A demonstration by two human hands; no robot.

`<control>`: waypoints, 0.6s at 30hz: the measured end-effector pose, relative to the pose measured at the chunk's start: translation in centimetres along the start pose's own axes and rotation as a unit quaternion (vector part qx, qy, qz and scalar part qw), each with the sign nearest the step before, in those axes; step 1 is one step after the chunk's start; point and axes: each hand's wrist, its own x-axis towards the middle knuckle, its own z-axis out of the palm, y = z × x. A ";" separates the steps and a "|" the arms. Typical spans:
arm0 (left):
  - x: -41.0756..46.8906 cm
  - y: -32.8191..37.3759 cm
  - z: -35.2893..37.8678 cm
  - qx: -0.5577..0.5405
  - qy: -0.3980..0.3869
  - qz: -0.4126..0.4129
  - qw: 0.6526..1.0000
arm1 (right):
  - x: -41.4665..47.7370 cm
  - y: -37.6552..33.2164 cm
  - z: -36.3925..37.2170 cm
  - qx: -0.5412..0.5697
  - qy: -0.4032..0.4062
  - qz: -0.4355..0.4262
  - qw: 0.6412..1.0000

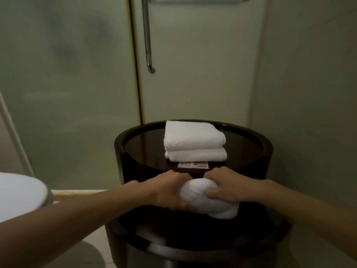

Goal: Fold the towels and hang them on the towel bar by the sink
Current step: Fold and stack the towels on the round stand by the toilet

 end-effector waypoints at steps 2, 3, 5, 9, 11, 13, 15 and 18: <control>0.1 0.0 -0.3 0.020 0.022 0.006 1.000 | 0.1 -0.1 -1.0 0.024 0.001 -0.013 1.000; 0.1 0.0 -0.5 0.010 0.031 0.013 0.999 | 0.1 -0.2 -1.3 0.036 -0.001 -0.020 0.999; 0.1 0.1 -1.5 -0.040 0.043 0.034 0.998 | 0.0 -0.3 -2.4 0.054 -0.009 -0.020 0.998; 0.3 0.4 -4.1 -0.091 0.045 0.063 0.993 | 0.0 -0.4 -5.3 0.076 -0.043 0.003 0.996; 0.7 0.4 -5.6 -0.086 0.044 0.056 0.994 | -0.1 -0.6 -6.9 0.073 -0.080 0.017 0.994; 1.1 0.6 -7.3 -0.082 0.047 0.048 0.994 | -0.3 -0.8 -8.2 0.053 -0.112 0.033 0.992; 1.4 0.9 -9.4 -0.081 0.041 0.039 0.995 | -0.4 -1.3 -9.5 0.042 -0.106 0.039 0.993; 1.7 1.5 -13.2 -0.082 0.027 0.029 0.996 | -0.1 -2.2 -12.3 0.026 -0.040 0.010 0.999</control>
